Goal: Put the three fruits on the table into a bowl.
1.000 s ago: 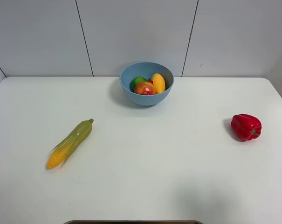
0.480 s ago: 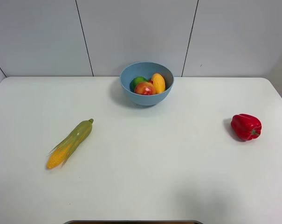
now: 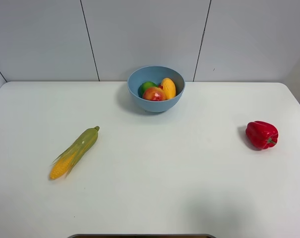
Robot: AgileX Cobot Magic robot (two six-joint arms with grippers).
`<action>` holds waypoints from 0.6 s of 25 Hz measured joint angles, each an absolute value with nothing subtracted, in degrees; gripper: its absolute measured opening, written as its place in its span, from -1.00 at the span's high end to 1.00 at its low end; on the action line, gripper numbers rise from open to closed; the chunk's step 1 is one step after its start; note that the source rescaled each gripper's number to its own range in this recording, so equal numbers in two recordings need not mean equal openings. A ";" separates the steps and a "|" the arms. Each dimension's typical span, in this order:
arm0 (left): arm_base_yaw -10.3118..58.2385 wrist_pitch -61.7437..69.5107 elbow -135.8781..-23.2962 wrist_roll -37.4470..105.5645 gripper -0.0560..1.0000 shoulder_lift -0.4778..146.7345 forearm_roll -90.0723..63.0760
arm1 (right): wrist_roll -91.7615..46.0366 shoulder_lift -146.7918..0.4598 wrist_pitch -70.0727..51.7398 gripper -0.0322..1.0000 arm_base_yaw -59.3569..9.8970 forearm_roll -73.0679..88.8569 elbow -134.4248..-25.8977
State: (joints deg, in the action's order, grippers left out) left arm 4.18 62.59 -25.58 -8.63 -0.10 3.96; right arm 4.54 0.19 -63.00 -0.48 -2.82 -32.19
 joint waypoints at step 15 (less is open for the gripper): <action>1.45 62.48 -25.48 -8.63 -1.00 -0.10 4.23 | 4.54 0.19 -63.00 -0.84 -0.48 -2.82 -32.19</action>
